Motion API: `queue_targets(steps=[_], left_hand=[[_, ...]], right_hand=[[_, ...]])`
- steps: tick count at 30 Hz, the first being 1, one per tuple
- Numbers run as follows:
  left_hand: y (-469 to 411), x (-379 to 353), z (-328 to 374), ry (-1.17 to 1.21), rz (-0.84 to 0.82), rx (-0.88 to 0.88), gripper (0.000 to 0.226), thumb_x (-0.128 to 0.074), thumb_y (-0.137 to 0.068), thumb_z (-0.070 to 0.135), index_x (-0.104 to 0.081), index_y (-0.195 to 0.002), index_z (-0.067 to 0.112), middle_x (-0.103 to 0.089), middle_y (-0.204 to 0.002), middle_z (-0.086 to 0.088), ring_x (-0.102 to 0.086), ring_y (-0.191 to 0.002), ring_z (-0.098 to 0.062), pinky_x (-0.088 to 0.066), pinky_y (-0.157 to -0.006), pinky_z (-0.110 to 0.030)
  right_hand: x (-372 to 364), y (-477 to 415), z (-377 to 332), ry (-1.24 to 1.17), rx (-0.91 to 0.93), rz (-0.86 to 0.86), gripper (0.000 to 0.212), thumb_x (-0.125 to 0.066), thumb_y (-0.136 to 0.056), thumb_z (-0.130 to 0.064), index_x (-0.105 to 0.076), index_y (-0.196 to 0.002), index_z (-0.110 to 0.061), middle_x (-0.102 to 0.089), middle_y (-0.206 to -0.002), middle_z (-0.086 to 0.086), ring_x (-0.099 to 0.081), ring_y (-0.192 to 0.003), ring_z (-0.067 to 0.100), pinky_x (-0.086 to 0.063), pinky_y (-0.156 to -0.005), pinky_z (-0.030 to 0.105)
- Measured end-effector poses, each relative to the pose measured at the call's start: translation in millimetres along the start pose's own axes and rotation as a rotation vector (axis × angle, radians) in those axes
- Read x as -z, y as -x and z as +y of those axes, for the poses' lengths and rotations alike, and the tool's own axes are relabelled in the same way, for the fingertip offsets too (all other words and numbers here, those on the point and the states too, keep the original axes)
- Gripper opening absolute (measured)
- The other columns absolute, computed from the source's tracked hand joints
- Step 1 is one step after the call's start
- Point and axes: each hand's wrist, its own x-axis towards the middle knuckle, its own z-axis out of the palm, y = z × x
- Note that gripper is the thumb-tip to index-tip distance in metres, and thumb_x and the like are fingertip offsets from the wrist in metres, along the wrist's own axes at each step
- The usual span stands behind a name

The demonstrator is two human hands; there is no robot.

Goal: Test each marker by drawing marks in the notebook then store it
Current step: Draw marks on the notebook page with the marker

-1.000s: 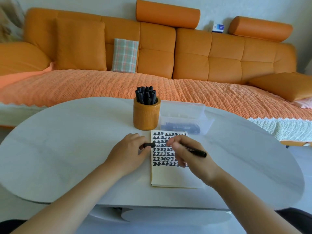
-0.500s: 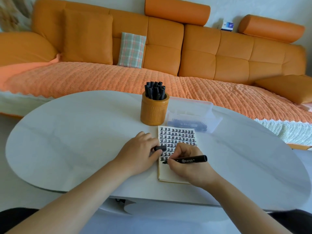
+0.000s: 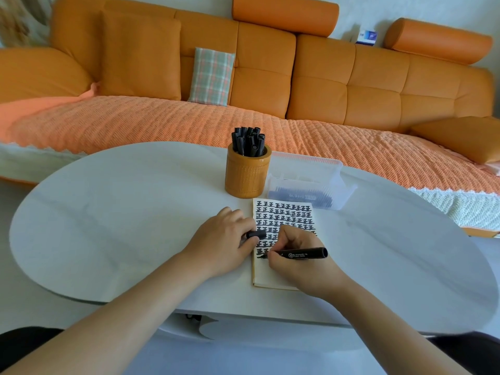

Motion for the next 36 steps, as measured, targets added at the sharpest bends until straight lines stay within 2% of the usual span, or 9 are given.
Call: queue_targets(steps=[7,12,16,20,25,32,36], left_hand=[[1.5,-1.6,-1.0,-0.048,0.042,-0.033,0.023,-0.048,-0.093,0.045,-0.058,-0.097,0.024,-0.054,-0.093,0.006,-0.039,-0.086,-0.013,-0.033,-0.065,-0.027],[1.0,-0.9,-0.8,-0.043,0.034,-0.026,0.024,-0.047,-0.094,0.045,-0.057,-0.097,0.024,-0.054,-0.094,0.005,-0.041,-0.087,-0.014,-0.034,-0.066,-0.028],[1.3,-0.8,-0.1,-0.033,0.031,-0.023,0.023,-0.048,-0.094,0.045,-0.057,-0.098,0.025,-0.053,-0.096,0.006,-0.039,-0.088,-0.013,-0.033,-0.066,-0.026],[1.1,-1.5,-0.3,-0.037,0.029,-0.017,0.023,-0.048,-0.094,0.045,-0.058,-0.098,0.024,-0.053,-0.095,0.006,-0.038,-0.087,-0.012,-0.031,-0.066,-0.026],[1.1,-1.3,-0.9,-0.021,0.033,-0.019,0.022,-0.05,-0.093,0.045,-0.059,-0.097,0.024,-0.054,-0.095,0.006,-0.04,-0.087,-0.012,-0.034,-0.065,-0.026],[1.4,-0.7,-0.6,-0.016,0.03,-0.016,0.023,-0.05,-0.093,0.045,-0.059,-0.096,0.025,-0.053,-0.094,0.007,-0.04,-0.087,-0.012,-0.035,-0.065,-0.026],[1.9,0.5,0.1,-0.007,0.021,-0.007,0.023,-0.05,-0.093,0.046,-0.059,-0.096,0.025,-0.053,-0.094,0.008,-0.04,-0.087,-0.012,-0.034,-0.065,-0.026]], right_hand=[[1.9,1.0,-0.4,-0.013,0.026,-0.073,0.022,-0.067,-0.08,-0.001,-0.054,-0.065,-0.012,-0.055,-0.062,-0.002,-0.044,-0.054,0.012,-0.036,-0.051,0.027],[2.0,-0.3,1.3,-0.021,0.025,-0.04,0.017,-0.067,-0.08,-0.004,-0.054,-0.068,-0.007,-0.055,-0.064,0.002,-0.046,-0.057,0.014,-0.037,-0.053,0.03],[1.6,-0.1,-0.1,0.007,0.022,-0.053,0.021,-0.066,-0.081,-0.001,-0.052,-0.067,-0.01,-0.053,-0.061,-0.002,-0.044,-0.054,0.012,-0.036,-0.051,0.027],[1.3,1.6,-1.1,-0.026,0.04,-0.022,0.019,-0.067,-0.083,0.001,-0.055,-0.07,-0.005,-0.055,-0.063,-0.002,-0.046,-0.056,0.011,-0.038,-0.051,0.026],[1.8,3.3,-1.1,-0.055,0.033,-0.108,0.022,-0.066,-0.083,0.003,-0.055,-0.068,-0.008,-0.053,-0.061,-0.003,-0.043,-0.052,0.011,-0.035,-0.05,0.026],[1.6,2.8,-1.8,-0.064,0.009,-0.118,0.022,-0.066,-0.082,0.004,-0.054,-0.067,-0.008,-0.054,-0.061,0.002,-0.044,-0.052,0.014,-0.036,-0.049,0.027],[2.4,2.9,-3.7,-0.041,0.006,-0.107,0.019,-0.063,-0.08,0.007,-0.05,-0.069,-0.001,-0.05,-0.06,0.004,-0.042,-0.053,0.014,-0.034,-0.048,0.025]])
